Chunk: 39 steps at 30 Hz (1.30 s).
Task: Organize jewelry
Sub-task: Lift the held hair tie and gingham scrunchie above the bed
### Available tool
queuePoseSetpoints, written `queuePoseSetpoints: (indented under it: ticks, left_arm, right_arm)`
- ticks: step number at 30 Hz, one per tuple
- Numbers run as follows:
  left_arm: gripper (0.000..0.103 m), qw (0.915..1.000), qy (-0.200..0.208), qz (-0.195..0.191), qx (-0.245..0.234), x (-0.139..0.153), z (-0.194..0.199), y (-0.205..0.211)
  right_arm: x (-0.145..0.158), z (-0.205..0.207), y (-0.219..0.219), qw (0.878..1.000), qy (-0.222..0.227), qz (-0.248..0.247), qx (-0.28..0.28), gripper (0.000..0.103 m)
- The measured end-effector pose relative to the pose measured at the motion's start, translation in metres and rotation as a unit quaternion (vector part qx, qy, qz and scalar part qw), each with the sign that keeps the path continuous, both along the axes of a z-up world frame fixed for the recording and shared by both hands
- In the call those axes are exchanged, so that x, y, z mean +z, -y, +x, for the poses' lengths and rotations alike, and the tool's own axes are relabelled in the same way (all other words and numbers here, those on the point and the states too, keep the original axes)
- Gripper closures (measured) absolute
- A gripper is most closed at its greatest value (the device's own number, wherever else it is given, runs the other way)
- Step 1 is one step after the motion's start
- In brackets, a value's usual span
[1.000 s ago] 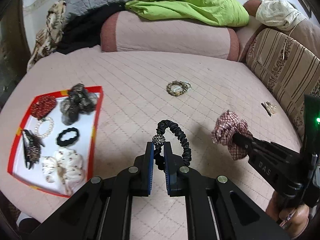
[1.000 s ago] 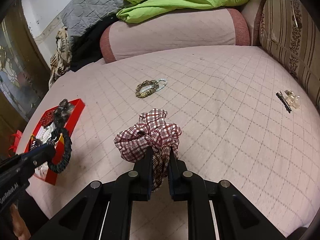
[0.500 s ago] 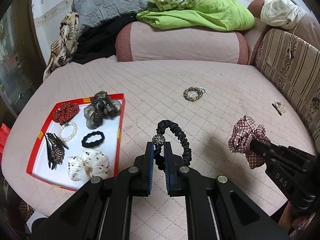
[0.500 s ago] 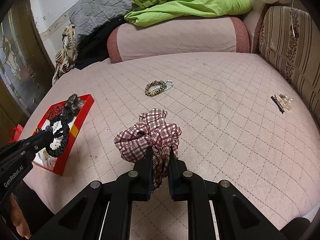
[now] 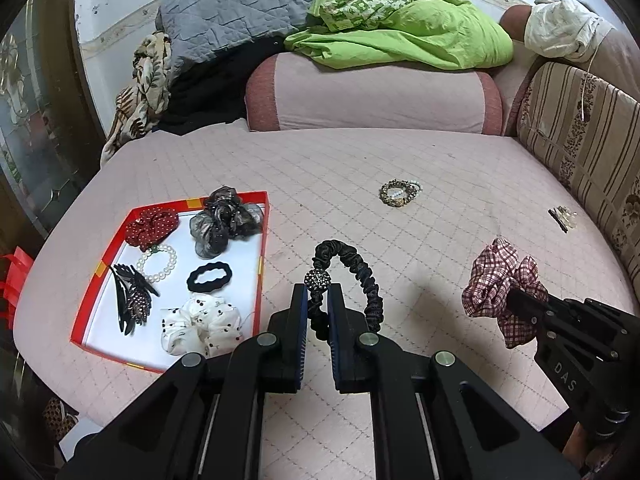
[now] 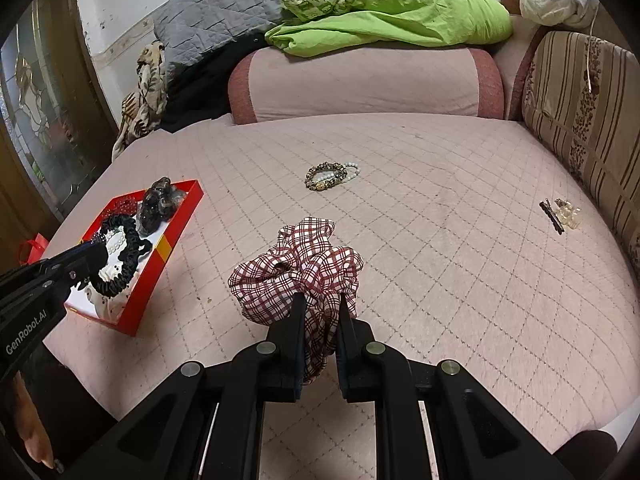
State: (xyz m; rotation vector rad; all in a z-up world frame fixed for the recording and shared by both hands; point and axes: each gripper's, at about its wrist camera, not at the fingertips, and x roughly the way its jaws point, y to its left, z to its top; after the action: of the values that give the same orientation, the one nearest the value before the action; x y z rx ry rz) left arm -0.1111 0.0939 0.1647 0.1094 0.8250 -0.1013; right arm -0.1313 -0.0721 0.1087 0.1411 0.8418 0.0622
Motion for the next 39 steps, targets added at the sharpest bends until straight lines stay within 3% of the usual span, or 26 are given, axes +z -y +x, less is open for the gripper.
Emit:
queuePoseSetpoints:
  ticks: [29,39]
  left_arm:
    - [0.094,0.9998,0.001,0.003,0.021,0.003,0.0,-0.013]
    - [0.093,0.9983,0.003,0.007,0.058,0.002,0.009,-0.044]
  right_arm:
    - [-0.01,-0.006,-0.009,1.0,-0.007,0.002,0.007,0.089]
    - [-0.009,-0.008,-0.024,0.999,-0.005,-0.011,0.03,0.089]
